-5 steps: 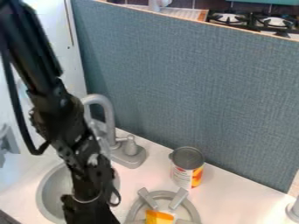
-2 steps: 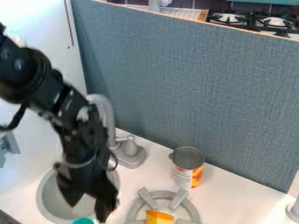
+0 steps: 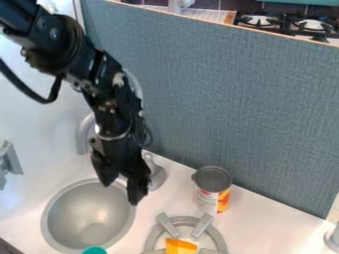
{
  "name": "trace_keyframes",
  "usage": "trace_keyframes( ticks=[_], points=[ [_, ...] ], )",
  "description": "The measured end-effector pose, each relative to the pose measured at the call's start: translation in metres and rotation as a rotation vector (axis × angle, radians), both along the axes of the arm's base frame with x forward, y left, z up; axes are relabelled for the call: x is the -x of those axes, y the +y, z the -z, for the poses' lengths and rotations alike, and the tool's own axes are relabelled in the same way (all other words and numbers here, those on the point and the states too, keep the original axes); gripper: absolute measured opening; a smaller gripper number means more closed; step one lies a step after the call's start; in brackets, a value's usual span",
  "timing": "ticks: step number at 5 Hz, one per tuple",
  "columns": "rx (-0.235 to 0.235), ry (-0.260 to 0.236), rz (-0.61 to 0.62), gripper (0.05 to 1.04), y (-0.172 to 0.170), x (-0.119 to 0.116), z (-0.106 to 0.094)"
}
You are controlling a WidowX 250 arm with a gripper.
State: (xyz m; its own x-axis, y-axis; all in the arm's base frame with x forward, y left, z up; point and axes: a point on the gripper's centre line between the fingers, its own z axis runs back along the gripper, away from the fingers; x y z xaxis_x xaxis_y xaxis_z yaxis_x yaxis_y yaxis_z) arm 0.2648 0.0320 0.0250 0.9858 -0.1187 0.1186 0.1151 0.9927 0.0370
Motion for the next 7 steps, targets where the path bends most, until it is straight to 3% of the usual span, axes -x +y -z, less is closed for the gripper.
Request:
trace_keyframes(
  ticks=[1, 7],
  points=[
    [0.03, 0.013, 0.011, 1.001, 0.0128, -0.0229, 0.0022],
    [0.032, 0.022, 0.016, 1.001, 0.0133, -0.0218, 0.0025]
  ],
)
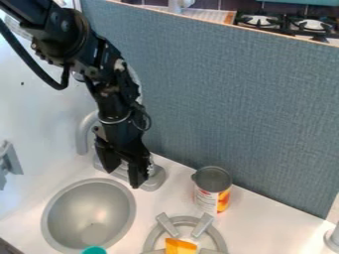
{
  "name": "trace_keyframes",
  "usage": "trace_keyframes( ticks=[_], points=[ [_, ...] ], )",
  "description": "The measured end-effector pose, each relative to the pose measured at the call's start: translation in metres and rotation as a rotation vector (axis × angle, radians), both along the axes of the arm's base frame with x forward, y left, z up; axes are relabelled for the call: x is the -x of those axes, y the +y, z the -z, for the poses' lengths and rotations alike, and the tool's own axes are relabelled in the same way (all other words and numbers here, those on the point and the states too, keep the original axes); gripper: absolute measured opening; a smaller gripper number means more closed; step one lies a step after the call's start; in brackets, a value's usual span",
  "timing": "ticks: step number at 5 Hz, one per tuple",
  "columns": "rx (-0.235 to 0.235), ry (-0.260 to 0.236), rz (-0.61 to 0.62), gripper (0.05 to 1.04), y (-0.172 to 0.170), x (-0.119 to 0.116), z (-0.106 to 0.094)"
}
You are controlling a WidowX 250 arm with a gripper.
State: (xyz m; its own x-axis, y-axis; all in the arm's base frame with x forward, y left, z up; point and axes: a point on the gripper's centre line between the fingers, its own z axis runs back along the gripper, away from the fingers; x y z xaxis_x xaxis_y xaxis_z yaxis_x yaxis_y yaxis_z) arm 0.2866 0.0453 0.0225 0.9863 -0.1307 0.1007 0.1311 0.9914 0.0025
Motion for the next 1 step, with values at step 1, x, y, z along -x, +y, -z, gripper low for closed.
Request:
trace_keyframes(
  ticks=[1],
  points=[
    [0.0, 0.0, 0.002, 1.001, -0.0004, -0.0001, 0.0]
  ],
)
